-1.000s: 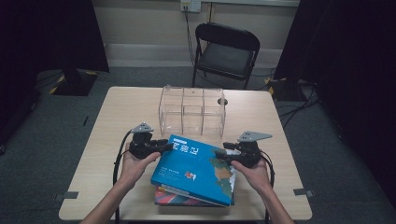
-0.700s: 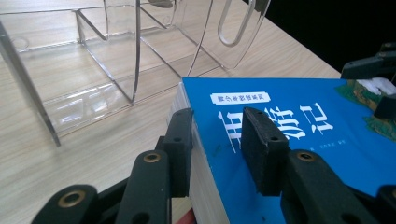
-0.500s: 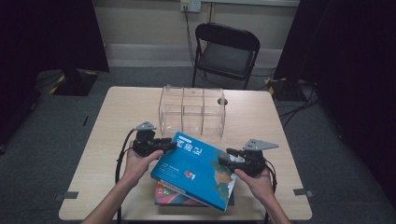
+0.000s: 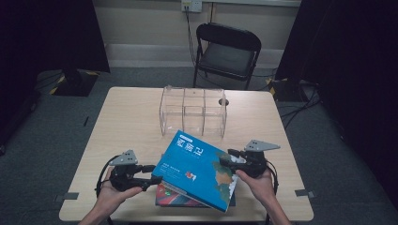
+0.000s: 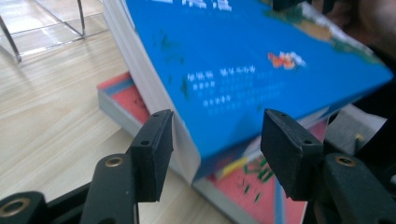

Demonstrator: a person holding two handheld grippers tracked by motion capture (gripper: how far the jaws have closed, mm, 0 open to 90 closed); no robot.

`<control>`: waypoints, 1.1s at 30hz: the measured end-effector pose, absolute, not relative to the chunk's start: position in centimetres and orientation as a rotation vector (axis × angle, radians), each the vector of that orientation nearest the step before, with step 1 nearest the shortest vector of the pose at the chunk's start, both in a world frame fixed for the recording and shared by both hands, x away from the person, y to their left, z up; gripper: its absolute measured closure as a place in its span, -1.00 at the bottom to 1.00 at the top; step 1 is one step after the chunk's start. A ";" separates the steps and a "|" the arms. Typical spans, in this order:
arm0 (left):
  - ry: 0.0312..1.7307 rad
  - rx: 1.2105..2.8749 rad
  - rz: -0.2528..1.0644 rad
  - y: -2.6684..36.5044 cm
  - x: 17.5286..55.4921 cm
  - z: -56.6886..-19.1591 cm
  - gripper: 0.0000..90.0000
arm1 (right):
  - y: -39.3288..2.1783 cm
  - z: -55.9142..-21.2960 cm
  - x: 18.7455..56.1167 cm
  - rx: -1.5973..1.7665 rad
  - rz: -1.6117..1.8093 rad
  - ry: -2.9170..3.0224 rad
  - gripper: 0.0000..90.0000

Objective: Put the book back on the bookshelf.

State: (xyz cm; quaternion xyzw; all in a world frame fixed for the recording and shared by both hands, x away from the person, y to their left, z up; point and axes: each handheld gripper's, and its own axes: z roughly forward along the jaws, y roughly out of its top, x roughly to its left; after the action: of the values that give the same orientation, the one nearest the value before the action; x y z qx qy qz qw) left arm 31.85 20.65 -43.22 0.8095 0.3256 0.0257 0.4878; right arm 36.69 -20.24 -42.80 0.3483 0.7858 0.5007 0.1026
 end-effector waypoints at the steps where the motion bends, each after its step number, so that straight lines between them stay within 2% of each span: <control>1: 0.792 1.968 0.062 20.7 31.8 -43.2 -0.03 | -20.2 -42.8 36.7 1.028 1.478 2.319 -0.05; 8: 0.785 1.952 0.033 20.8 32.3 -43.7 -0.03 | -20.3 -42.6 36.4 1.029 1.457 2.338 -0.05; 17: 0.844 1.947 0.159 20.2 33.8 -43.5 0.06 | -20.9 -42.2 33.7 1.029 1.410 2.337 -0.06; 30: 0.915 1.922 0.176 19.0 36.8 -43.4 0.12 | -21.4 -42.0 30.4 1.014 1.405 2.367 -0.12; 31: 0.946 1.903 0.158 18.9 37.2 -43.4 0.05 | -21.6 -41.8 30.4 0.999 1.397 2.391 -0.09; 32: 0.946 1.903 0.158 18.9 37.2 -43.4 0.05 | -21.7 -41.8 30.5 0.997 1.402 2.390 -0.01; 33: 0.951 1.874 0.142 18.8 37.1 -43.4 0.05 | -21.7 -41.8 30.5 0.997 1.402 2.390 -0.01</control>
State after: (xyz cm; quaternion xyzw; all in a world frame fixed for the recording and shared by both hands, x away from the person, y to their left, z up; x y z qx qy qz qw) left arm 37.07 18.80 -43.36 0.7732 0.3924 0.0586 0.4948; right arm 30.50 -21.70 -41.78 0.3368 0.8077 0.4739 0.0984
